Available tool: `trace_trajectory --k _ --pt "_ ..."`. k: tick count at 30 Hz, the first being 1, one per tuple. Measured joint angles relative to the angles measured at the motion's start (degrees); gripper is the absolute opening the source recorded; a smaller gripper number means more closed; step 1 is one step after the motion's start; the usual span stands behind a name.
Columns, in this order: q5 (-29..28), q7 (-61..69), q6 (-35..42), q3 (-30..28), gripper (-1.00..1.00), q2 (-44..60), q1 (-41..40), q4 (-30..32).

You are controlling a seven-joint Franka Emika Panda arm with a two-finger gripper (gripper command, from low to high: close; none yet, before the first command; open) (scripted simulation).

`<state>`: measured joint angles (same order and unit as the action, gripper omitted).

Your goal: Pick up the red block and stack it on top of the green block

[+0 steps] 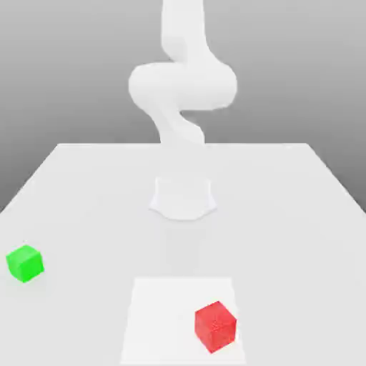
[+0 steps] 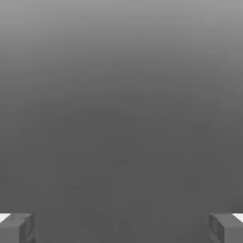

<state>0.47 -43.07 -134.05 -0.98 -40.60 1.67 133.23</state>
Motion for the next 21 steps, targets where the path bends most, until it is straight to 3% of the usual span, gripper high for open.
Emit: trace_trajectory --k 21 --pt "2.3 22.0 -19.2 -2.4 0.0 43.9 8.6 12.2"
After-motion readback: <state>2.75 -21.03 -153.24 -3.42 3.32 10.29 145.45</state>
